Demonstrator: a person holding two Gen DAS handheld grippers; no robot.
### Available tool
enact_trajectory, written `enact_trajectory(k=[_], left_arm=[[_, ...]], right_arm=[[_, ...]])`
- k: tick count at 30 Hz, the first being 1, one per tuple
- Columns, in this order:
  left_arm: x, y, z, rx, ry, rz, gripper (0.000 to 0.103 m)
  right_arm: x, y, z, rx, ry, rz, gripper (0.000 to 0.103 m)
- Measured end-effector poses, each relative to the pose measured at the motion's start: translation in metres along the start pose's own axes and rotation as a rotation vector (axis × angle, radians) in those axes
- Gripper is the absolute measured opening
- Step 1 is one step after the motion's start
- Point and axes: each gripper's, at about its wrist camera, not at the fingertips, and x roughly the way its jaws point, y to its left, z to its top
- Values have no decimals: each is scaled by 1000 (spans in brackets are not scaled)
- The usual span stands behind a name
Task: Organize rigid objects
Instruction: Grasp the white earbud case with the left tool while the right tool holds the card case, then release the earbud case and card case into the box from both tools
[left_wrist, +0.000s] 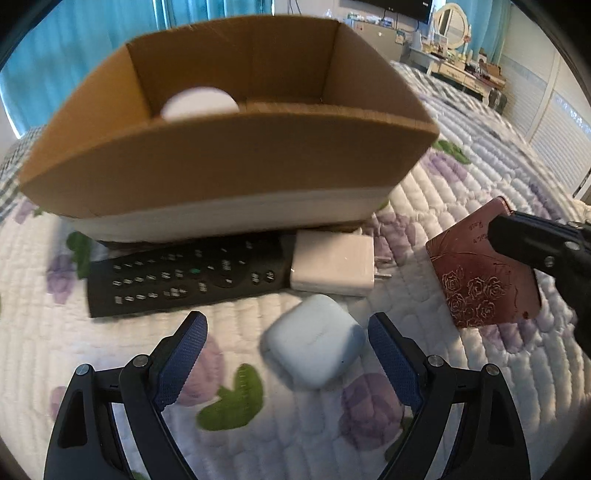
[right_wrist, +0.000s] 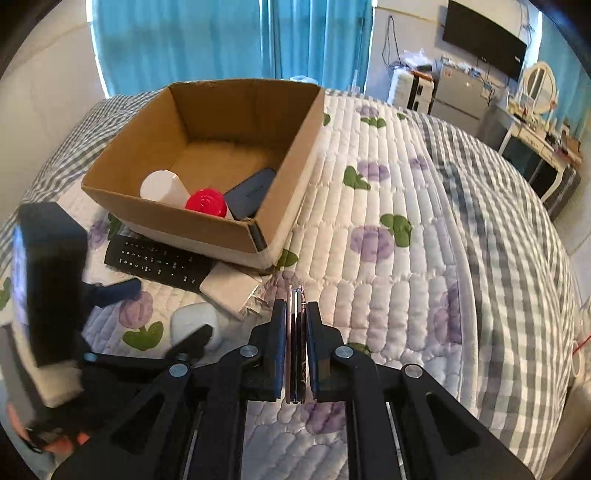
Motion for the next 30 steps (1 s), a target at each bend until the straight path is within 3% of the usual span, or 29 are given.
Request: enact_trajectory(k=[2,6,12,21,26,27,30], left_arm=[[8,-1,-3,9,17,4,88],[5,-5,-11,24,27,-16,59],[-16,8,-19,7,18,-26,59],[-111,43,-21,17,-111,0,59],[-154,74,13,5,-220,8,59],[-146,63,36,7,-232,13,59],[-156,75,67,11,-281,37,59]], right_arm=[[4,-1,0,12,14,9,10],[16,-2,-2,16,67,35,12],[13,-1,-4,26,52,25,10],[-27,18,5,-16,-49,10,10],[-76,30,36,-46,-155,15,10],[-89,33,48,-55,-186,20,10],[-110,41,82,-77,-245,28,10]])
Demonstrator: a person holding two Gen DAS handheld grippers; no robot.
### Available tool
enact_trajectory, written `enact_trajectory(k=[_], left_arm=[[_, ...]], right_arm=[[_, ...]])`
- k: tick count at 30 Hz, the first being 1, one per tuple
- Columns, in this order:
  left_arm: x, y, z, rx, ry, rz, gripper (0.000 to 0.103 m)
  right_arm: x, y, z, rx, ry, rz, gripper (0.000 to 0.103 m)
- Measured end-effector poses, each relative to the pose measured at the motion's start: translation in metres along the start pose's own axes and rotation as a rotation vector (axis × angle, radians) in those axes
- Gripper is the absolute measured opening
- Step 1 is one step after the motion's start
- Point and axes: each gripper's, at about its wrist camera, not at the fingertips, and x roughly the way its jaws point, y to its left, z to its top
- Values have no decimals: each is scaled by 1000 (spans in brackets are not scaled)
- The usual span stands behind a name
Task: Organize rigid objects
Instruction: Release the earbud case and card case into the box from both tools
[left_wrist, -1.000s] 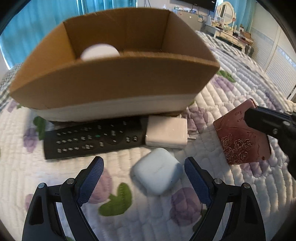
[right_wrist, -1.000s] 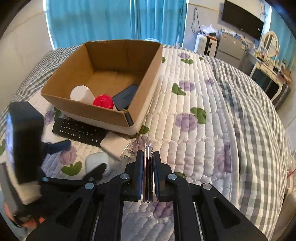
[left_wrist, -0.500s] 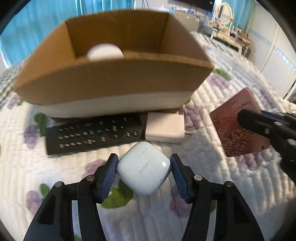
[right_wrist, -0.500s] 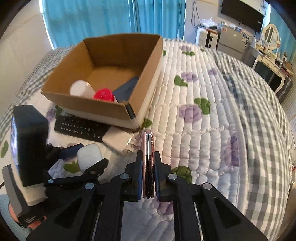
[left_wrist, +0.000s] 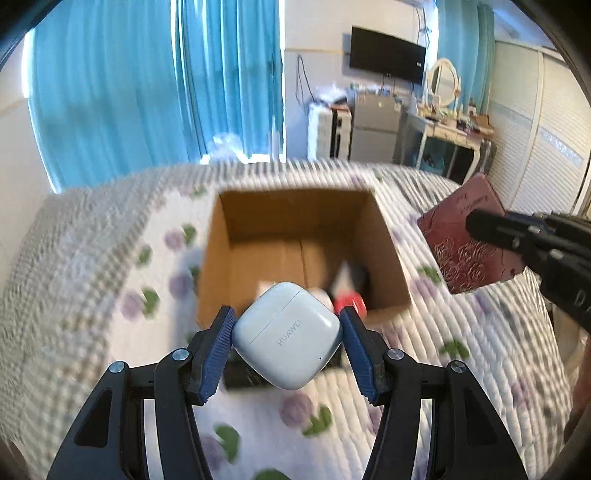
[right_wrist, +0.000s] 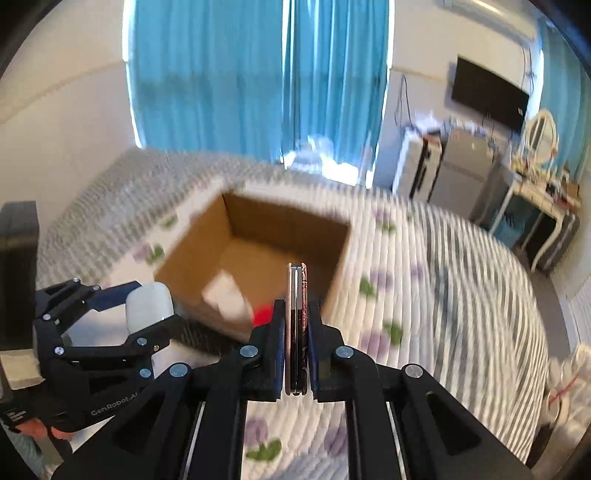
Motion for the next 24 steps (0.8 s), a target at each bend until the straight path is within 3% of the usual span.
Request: enact_trajectory(k=[5,9,16,19,24], left_arm=[[18,8,45,23,-65,35,59],[62,12,66,60,-50,37,59],[135,6,58,75,15,40,59],[150,5,55,84,23,15,60],[149,7,59,78,6,36,62]], right_arm=[[8,3,53,-4,-60,36,10],[45,-1,80,23,-60,53,10],[127,-23,65,73,8,60,10],[150,-29,55,59,34,66,10],[162,-40,57,63,46,65,10]])
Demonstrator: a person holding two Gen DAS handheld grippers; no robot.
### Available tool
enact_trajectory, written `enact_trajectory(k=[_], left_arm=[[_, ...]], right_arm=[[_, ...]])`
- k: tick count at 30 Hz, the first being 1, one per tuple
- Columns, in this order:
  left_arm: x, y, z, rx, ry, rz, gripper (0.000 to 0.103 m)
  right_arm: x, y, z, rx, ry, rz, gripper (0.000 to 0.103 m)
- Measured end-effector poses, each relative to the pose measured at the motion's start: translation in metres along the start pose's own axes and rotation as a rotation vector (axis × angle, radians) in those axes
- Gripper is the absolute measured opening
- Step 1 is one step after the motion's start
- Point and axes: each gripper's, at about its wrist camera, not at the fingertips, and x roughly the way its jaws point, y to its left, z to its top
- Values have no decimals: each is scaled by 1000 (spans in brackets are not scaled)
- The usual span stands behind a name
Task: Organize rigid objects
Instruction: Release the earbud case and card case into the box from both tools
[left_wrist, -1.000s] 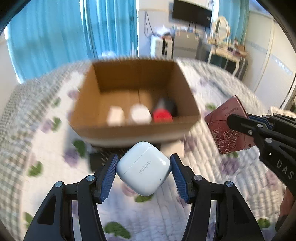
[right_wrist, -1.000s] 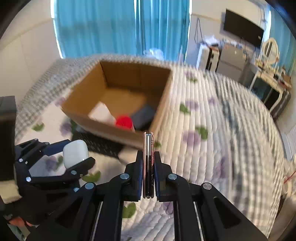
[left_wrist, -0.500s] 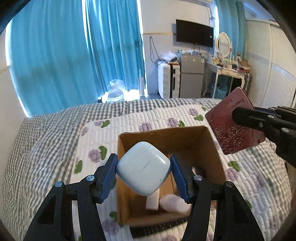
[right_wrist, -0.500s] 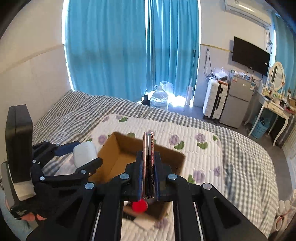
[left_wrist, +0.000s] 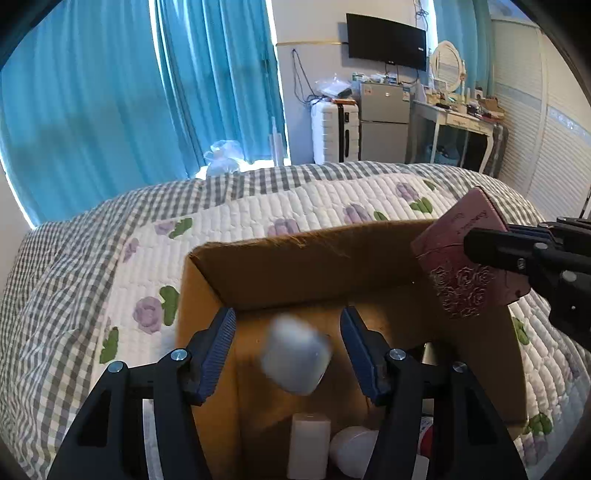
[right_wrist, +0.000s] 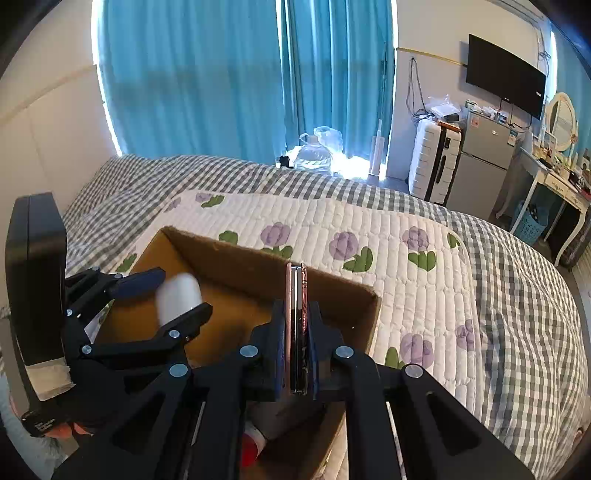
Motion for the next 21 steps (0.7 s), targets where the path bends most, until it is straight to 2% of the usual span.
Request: enact_trajectory(k=[3,7,12,14,15,16,20,21], left_arm=[[-15,9,-1,-28,-14,-25,62],[-31,18,-2,-38,-28,-19,62],[-42,28,-7,-42,-48,-24,62],[-48,32,-11,-49,-56,-37,64],[-52,34,-13,-53,-61,-43,70],[-56,36,-15,-62,-67,-45,73],[-77,40,-25,-67,-83,-40,76],[-85,41,-29,-62,-84,-40,85]], right_arm=[[-3,-2,1,18,-5,6,10],[2,10,-1,13,15,1,10],[31,21,-7,28,70,42,11],[30,22,-9,32,56,41,36],[27,22,-9,28,42,30,59],[20,22,-9,20,14,11,66],[-17,21,-9,-17,-64,-68,66],[-32,22,-13,-27,-87,-89,69]])
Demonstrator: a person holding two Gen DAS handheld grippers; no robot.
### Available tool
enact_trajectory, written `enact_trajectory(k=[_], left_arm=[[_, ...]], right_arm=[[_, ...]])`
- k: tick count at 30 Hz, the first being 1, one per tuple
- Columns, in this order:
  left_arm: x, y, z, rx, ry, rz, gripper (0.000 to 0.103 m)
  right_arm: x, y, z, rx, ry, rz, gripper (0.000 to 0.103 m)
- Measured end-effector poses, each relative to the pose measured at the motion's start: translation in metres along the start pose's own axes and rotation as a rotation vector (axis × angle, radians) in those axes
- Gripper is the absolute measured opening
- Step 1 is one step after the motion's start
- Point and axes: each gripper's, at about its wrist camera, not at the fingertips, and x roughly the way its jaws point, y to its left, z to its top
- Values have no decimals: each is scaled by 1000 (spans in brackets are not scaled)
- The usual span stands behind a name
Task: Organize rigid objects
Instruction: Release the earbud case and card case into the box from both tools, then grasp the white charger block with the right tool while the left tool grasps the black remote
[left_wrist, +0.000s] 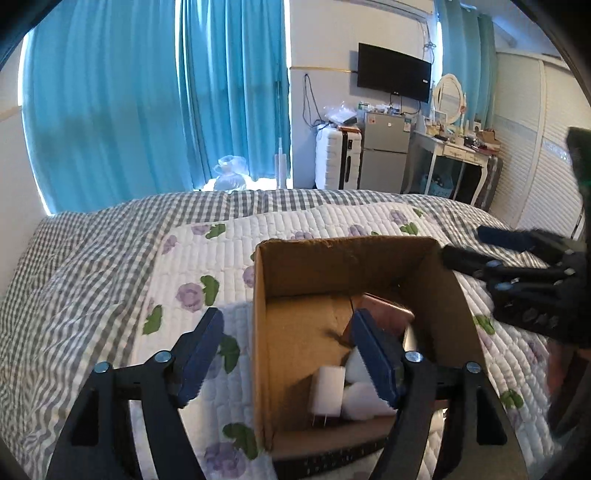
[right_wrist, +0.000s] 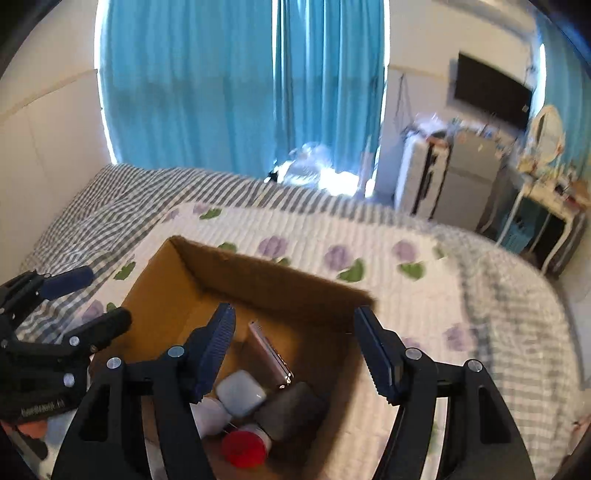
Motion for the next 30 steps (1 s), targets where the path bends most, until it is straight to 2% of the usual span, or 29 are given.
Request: enact_trajectory(k=[3,7,13,18,21,23,27,30], left_arm=[[-18,1,-11,10,-4,17,90],[-34,6,-32,10,12,38,91],[-29,18,-72,-8,57,59,91],[-4,13,-106,41,106,50,91],[17,-3,-119,121,176,0,91],[25,-11,-123,155,203,-26,91],[37,-24,-130,204,224,-13,91],[44,-29,-134,219,249,-7,91]], right_arm=[[-34,1,-9,-14,-39,-32,80],[-65,11,-31,-39,-54,-38,82],[-76,41,-79,-117,-10,-43,82],[-51,58,-118,-177,106,-4,82],[-27,60,-131,-190,184,14,82],[-10,56,-140,-165,241,13,82],[20,43,-156,-107,342,-14,82],[28,32,-162,-51,368,-17,82]])
